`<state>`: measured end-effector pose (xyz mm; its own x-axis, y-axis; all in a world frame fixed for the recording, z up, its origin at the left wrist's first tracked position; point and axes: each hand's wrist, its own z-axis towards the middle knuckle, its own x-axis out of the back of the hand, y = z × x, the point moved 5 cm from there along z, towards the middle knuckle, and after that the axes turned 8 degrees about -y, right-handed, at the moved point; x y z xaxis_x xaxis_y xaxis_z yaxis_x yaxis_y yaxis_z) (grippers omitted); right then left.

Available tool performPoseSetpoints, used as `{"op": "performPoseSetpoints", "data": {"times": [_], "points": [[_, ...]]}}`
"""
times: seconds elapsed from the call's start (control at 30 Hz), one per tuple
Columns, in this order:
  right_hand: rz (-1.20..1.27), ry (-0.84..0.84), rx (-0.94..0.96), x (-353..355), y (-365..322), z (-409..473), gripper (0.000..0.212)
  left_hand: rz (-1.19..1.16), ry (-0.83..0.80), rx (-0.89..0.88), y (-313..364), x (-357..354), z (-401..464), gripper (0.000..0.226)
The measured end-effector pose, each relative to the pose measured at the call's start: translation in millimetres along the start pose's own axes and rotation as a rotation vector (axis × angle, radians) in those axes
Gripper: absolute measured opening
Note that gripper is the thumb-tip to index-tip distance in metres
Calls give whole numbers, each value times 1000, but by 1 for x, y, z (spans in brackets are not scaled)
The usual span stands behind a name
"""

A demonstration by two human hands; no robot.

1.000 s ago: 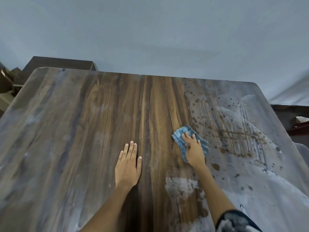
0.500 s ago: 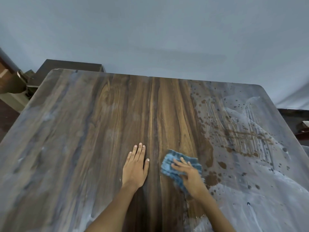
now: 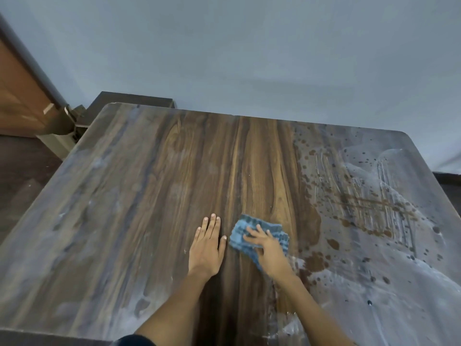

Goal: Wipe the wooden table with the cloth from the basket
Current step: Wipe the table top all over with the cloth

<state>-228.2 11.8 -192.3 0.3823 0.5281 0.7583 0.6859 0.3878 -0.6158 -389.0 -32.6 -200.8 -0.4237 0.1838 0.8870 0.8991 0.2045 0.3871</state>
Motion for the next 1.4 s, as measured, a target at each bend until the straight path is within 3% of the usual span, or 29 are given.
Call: {"op": "performPoseSetpoints", "data": {"times": [0.13, 0.2, 0.33, 0.43, 0.7, 0.77, 0.9, 1.1, 1.17, 1.27, 1.4], "points": [[74, -96, 59, -7, 16, -55, 42, -11, 1, 9, 1, -3, -10, 68], [113, -31, -26, 7, 37, -67, 46, -13, 7, 17, 3, -4, -15, 76], [141, 115, -256, 37, 62, -37, 47, -13, 14, 55, 6, -6, -22, 56], [87, 163, -368, 36, 54, -6, 57, -41, 14, 83, 11, -6, -26, 54], [123, -53, -12, -16, -2, -50, 36, -28, -2, 140, 15, -22, -35, 76], [139, -77, 12, -17, 3, -73, 34, -46, 16, 149, 19, -23, -40, 67], [160, -85, -37, 6, 30, -93, 38, -72, 34, 166, 25, -25, -52, 56], [154, 190, -224, 55, 64, -50, 35, -76, 44, 167, 30, -36, -72, 57], [160, 212, -278, 48, 56, -35, 34, -75, 46, 167, 31, -39, -77, 57], [141, 123, -149, 20, 25, -37, 37, -88, 64, 152, 32, -38, -80, 55], [88, -125, 118, -28, -7, -98, 36, -148, 142, 149, 30, -28, -77, 47]]}}
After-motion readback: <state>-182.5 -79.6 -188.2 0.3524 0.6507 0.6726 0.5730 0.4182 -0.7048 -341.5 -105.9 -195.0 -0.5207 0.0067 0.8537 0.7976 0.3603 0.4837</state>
